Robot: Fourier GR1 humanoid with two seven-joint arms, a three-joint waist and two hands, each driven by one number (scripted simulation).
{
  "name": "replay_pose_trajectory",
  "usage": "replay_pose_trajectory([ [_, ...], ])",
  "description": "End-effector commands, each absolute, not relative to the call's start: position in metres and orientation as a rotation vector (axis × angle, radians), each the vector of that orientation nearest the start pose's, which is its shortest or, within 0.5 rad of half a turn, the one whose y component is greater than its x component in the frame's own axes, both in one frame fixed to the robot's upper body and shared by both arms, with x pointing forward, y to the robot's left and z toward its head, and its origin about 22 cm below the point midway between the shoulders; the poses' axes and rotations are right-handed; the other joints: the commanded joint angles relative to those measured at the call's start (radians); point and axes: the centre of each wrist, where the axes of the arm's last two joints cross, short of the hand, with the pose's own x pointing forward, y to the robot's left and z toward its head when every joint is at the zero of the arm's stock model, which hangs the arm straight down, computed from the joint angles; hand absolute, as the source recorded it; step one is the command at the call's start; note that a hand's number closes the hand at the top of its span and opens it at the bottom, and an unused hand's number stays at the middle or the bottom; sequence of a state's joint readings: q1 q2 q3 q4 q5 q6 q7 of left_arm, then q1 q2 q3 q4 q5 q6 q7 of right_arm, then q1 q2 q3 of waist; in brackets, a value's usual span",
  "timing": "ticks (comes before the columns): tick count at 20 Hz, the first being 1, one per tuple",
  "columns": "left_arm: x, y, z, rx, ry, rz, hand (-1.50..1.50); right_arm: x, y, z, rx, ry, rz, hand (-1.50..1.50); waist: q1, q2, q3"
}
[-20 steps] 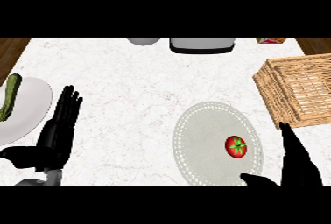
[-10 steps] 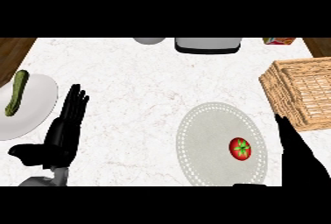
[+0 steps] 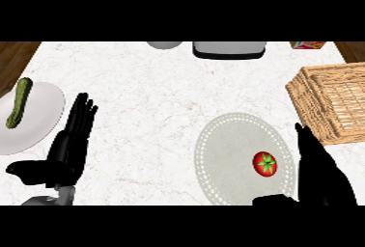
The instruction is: Pick the tomato from the placemat and place it in the basket
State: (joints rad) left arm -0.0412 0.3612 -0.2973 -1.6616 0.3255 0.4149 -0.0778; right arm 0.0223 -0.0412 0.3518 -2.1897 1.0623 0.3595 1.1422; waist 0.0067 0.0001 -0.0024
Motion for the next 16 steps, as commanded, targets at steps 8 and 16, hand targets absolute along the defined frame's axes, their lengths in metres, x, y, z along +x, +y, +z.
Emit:
replay_pose_trajectory([
  [8,0.259,0.234,0.022,0.104,-1.67,0.049,0.0,0.198,-0.147,0.128,-1.003,-0.767,0.532,-1.5,-0.009,0.001,0.002],
  [16,0.238,0.244,0.028,0.096,-1.666,0.051,0.0,0.196,-0.155,0.106,-1.06,-0.73,0.55,-1.5,-0.006,-0.001,0.002],
])
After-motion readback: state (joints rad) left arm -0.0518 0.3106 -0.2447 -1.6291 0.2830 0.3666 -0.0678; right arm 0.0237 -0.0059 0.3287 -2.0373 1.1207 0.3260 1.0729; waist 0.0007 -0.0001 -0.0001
